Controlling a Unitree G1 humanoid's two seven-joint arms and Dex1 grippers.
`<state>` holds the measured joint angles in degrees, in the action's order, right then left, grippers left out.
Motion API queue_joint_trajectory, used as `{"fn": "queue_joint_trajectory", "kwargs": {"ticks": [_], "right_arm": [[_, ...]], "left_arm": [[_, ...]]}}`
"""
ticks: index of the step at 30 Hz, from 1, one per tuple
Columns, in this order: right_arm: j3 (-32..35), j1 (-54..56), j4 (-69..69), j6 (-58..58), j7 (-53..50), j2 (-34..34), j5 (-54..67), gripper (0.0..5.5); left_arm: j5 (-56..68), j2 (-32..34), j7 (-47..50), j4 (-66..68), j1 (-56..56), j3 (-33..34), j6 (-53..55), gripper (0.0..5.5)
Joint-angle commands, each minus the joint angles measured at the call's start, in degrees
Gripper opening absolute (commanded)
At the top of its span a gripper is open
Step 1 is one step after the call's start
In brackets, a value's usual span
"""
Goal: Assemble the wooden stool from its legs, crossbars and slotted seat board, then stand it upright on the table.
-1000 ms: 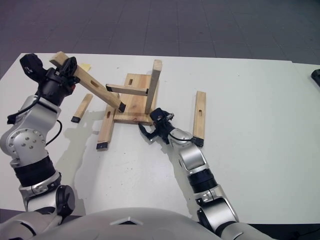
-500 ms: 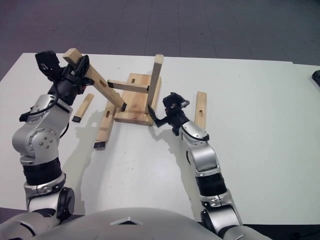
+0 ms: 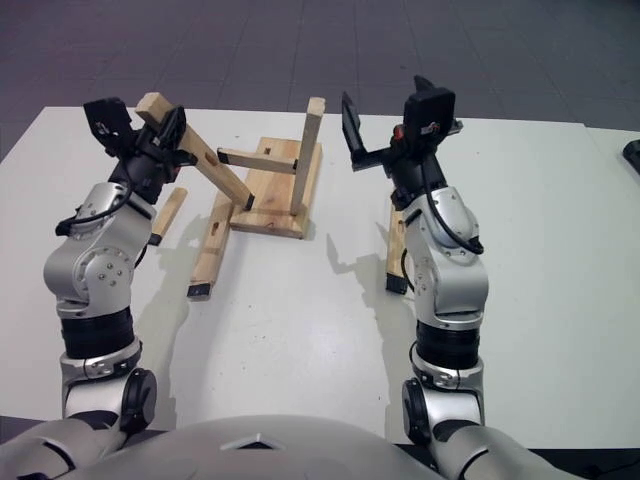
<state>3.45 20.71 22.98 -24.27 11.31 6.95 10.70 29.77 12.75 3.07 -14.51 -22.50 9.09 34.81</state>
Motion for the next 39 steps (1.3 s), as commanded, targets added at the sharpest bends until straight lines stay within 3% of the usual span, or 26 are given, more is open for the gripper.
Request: {"fn": "queue_joint_trajectory", "kwargs": {"ticks": [1, 12, 20, 29, 39], "right_arm": [[-2.1, 4.2, 1.3, 0.8, -0.6, -0.8, -0.1, 5.40], [-4.4, 9.6, -2.5, 0.8, -4.5, -2.3, -3.2, 5.40], [-10.6, 10.1, -1.5, -0.2, -3.6, -1.9, -6.9, 5.40], [-13.3, 14.9, -2.1, -2.5, -4.5, -3.8, -9.6, 4.00], [-22.6, 20.2, -16.6, -5.3, -7.7, -8.0, -19.6, 2.46]], "left_arm": [[-3.2, 0.1, -0.4, 6.5, 2.1, -3.2, 5.7, 1.04], [-6.1, 1.3, -3.9, 9.5, 2.4, -6.9, 6.7, 1.04], [-8.3, 0.5, -4.1, 15.6, -1.9, -7.7, 6.5, 1.04], [-7.8, -1.7, -2.4, 20.0, -1.8, -5.1, 8.0, 1.04], [-7.8, -4.7, -1.7, 18.1, -0.7, -6.3, 8.4, 1.04]]}}
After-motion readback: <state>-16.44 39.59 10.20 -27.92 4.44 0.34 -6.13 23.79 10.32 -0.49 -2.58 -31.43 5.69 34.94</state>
